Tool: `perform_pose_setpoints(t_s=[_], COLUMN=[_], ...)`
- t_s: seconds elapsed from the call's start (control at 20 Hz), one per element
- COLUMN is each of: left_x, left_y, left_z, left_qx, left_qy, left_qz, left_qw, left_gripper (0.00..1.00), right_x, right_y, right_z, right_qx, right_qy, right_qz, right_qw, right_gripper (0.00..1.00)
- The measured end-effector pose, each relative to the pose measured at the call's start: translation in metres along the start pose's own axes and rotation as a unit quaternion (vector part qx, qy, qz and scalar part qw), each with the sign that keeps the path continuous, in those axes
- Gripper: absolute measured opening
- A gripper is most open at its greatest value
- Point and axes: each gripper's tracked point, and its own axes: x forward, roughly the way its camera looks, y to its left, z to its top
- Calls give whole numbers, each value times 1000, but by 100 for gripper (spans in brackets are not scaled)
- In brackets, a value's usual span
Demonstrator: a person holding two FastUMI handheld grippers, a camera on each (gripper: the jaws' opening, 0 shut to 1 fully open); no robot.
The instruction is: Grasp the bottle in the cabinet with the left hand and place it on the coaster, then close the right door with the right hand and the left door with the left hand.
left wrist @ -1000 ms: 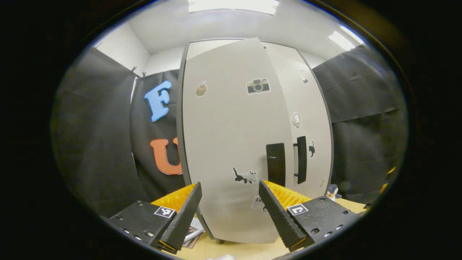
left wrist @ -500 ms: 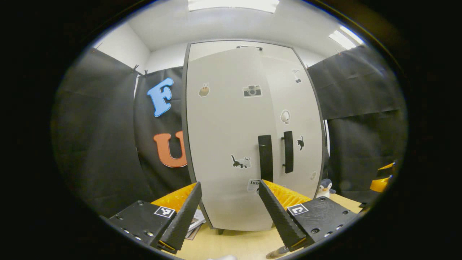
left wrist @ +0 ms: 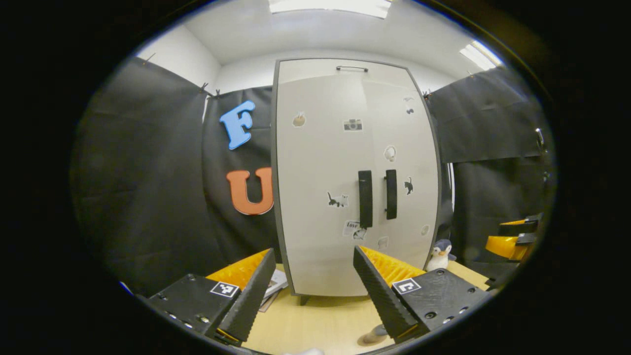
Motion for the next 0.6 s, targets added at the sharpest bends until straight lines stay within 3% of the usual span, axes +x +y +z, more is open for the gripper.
perform_pose_setpoints(t_s=[0.25, 0.6], left_x=[-14, -15], left_y=[9, 0], left_z=[-29, -17], left_qx=[4, -1], left_qy=[23, 9], left_qz=[19, 5], left_qw=[1000, 1000], left_gripper=[98, 96], right_x=[4, 0], right_y=[14, 20], right_z=[-4, 1], right_qx=[-11, -16], right_qy=[2, -7], right_qz=[10, 8], right_qw=[1000, 1000], right_gripper=[97, 97])
